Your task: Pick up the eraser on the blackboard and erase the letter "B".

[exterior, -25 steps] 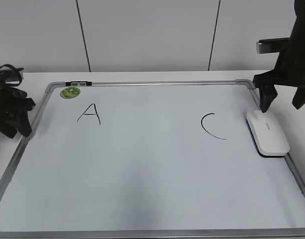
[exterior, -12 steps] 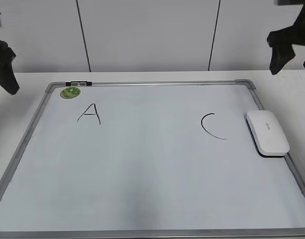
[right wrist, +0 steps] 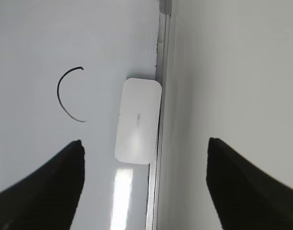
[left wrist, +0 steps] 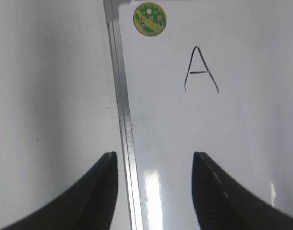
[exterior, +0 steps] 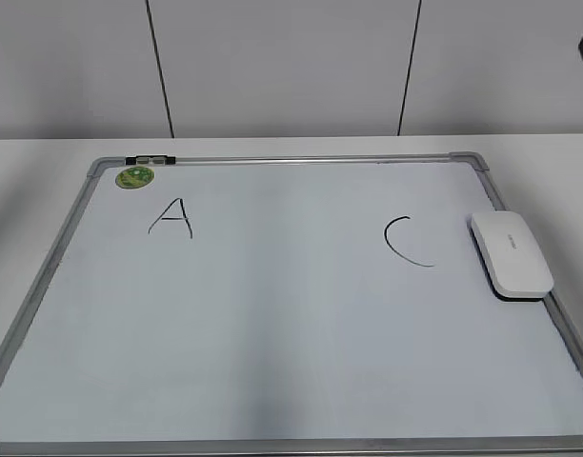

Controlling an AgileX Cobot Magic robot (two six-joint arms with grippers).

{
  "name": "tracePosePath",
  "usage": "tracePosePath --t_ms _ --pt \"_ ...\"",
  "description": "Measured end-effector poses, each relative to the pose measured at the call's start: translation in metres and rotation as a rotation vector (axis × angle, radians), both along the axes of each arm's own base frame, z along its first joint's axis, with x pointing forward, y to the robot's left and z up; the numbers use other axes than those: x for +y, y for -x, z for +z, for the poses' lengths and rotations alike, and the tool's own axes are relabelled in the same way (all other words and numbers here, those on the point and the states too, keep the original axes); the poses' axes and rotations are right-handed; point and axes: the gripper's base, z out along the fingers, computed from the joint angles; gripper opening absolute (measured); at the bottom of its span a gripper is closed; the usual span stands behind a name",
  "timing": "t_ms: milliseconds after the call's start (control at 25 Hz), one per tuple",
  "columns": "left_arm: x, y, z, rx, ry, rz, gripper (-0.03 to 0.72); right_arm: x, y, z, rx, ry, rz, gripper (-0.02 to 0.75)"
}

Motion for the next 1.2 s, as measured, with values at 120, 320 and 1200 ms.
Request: tracePosePath --t_ms 120,320,1200 --pt "-0.001 0.024 0.027 -0.072 0.003 0.01 0.367 -0.001 0.023 0.014 -0.039 -0.001 0.0 0.588" --pt "-0.003 0.064 0.055 -0.157 0.01 0.03 0.367 -0.002 0.064 0.026 -0.084 -0.006 0.001 0.588" --pt "-0.017 0.246 -0.043 -0.085 0.079 0.044 0.358 -0.005 0.232 -0.014 -0.185 -0.036 0.005 0.588"
